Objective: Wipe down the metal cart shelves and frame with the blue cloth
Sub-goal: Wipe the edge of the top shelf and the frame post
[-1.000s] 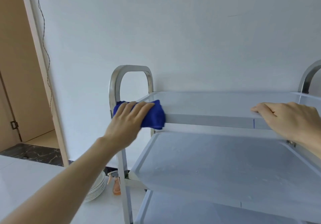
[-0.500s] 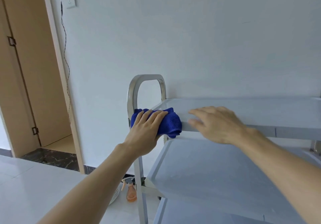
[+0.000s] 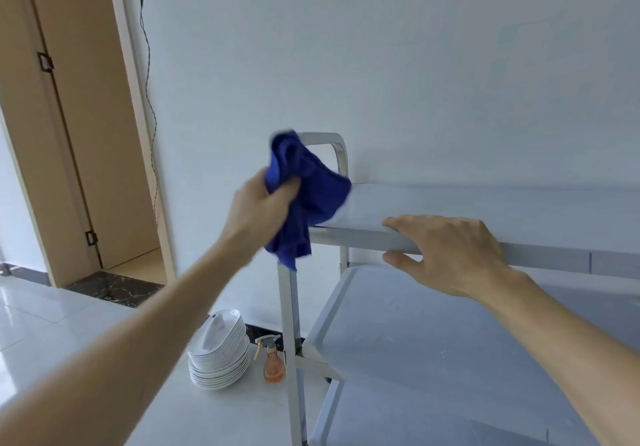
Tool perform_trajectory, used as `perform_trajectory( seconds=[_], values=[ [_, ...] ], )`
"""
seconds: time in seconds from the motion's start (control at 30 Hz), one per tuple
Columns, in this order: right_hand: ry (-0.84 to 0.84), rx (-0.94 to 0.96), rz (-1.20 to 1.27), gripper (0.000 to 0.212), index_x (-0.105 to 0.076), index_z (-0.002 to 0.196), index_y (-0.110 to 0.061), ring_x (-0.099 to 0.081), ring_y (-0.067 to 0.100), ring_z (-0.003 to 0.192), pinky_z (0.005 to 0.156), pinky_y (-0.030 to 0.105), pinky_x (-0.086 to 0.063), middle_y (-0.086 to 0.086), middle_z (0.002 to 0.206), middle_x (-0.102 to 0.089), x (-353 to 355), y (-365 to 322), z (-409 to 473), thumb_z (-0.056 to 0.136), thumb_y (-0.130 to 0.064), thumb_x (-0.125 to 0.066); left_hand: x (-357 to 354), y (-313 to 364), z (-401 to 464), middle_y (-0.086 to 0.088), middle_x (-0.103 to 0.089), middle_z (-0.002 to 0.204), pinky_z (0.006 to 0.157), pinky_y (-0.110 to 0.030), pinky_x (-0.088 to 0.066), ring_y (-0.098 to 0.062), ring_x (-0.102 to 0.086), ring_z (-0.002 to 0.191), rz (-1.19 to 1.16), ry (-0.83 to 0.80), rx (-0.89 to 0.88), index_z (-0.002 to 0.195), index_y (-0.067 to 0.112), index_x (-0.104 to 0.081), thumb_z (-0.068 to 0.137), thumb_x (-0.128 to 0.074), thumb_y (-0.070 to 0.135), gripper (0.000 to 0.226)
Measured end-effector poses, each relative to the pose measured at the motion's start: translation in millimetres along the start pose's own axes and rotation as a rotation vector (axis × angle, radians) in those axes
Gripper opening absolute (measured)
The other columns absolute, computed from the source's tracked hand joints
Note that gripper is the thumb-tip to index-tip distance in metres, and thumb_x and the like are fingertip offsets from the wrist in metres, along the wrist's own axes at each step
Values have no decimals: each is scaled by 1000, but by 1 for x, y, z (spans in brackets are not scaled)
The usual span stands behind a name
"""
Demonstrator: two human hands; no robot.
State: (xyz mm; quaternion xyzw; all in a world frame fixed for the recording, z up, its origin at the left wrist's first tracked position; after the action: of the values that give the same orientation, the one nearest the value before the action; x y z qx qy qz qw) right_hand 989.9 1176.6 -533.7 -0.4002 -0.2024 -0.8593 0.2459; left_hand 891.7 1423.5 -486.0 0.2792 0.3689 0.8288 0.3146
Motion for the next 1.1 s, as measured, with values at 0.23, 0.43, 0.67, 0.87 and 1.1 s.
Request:
perform_trajectory(
  seconds=[0.23, 0.43, 0.67, 0.87, 1.1],
  values=[
    [5, -6, -12, 54, -36, 139, -52, -57, 6, 120, 81, 32, -44, -32, 139, -49, 0, 1, 0, 89, -74, -31, 45, 22, 46, 3, -64, 86, 77, -41, -57, -19, -65, 80, -217, 303, 135, 93, 28, -57, 92, -54, 28, 4],
    [44, 1, -36, 54, -39, 138, -53, -60, 7, 116, 73, 30, -39, -31, 137, -52, -2, 1, 1, 88, -74, -31, 18, 7, 48, 3, -64, 86, 65, -31, -54, -10, -65, 71, -70, 255, -70, 113, 32, -52, 94, -51, 38, 20],
    [69, -2, -68, 56, -40, 137, -53, -61, 5, 113, 69, 29, -33, -33, 132, -54, -3, 1, 1, 87, -74, -30, -33, -20, 37, -6, -43, 144, 100, -44, -47, -24, -52, 124, -9, 54, 21, 144, 34, -31, 73, -48, 81, 86],
    [63, -18, -61, 57, -39, 138, -54, -60, 5, 116, 70, 29, -32, -33, 135, -53, -3, 1, 1, 86, -76, -31, -39, -43, 43, 2, -61, 115, 87, -55, -52, -36, -64, 97, 62, 149, 55, 136, 43, -27, 90, -42, 65, 53],
    [74, -31, -63, 56, -42, 137, -54, -59, 4, 120, 75, 30, -42, -33, 137, -52, -4, 0, 1, 86, -76, -32, -68, -133, -16, 11, -66, 97, 64, -33, -42, -18, -61, 74, -12, 339, 61, 130, 45, -33, 88, -27, 69, 49]
  ],
)
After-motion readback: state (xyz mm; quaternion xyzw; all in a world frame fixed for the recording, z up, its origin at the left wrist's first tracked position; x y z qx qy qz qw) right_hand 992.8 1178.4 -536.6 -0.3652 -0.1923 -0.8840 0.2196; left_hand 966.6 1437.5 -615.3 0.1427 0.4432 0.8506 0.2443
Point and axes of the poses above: each hand's wrist, its own z-axis towards the middle knuckle, its own x-axis out of the back of the hand, y = z × x, the point moved 2 cm from there along z, towards the middle knuckle
